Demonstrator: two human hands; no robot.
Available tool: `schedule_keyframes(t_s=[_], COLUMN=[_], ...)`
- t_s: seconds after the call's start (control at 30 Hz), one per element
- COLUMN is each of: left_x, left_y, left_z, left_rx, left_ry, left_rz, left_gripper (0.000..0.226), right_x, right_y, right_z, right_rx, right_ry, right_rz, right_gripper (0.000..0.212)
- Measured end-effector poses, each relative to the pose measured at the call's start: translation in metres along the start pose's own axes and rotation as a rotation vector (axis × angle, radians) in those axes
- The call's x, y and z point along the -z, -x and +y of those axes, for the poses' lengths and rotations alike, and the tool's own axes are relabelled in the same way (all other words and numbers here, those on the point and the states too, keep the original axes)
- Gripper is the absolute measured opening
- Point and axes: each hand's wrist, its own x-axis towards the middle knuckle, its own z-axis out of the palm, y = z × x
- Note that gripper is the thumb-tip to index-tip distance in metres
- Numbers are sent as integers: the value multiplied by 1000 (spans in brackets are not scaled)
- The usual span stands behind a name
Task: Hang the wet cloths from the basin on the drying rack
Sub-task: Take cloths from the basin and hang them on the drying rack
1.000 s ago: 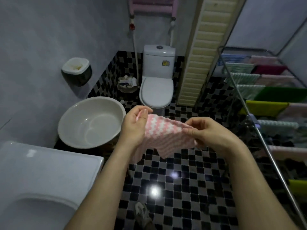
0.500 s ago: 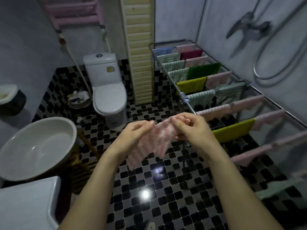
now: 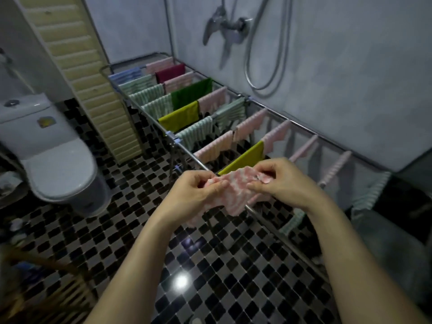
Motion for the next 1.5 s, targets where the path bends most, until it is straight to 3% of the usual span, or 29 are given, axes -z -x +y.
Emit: schedule_keyframes(t_s=[0.23,0.3,0.43,0.63,0.8,0.97,1.13,1.3,1.5], left_x=[-62,-89,-164,-224,-248,-255,-260,-282,-320], left_y=[-23,-29,-41,-50,-54,-47,-36,-30,-24], left_z=[23,25,22,9,4,-3,-1,-4,-22], left_rx=[33,42,95,169,187,173,191,202,174], left_ry=[179,194,181,181,-59,-180,-210,-336,-529], left_rz=[-154,-141,-82,-76,34,27,-162,-373,-513], left_gripper=[14,21,25,24,25,23,24,34,52], right_x=[66,84,132,172,176,178,180,183,171], right_y=[30,41,62,62,57,59,71,89,106], right_z=[55,74,123,172,197,215,225,244,265], right_rx=[-48,-44,-151,-242,-273,-266,-276,-236,-192], right_ry=[-712,-777,-686,-479,-348,-323,-411,-98,-10], right_rz=[58,53,128,168,123,71,-21,-37,-1], right_gripper=[9,13,26,21,21,28,30,26,21])
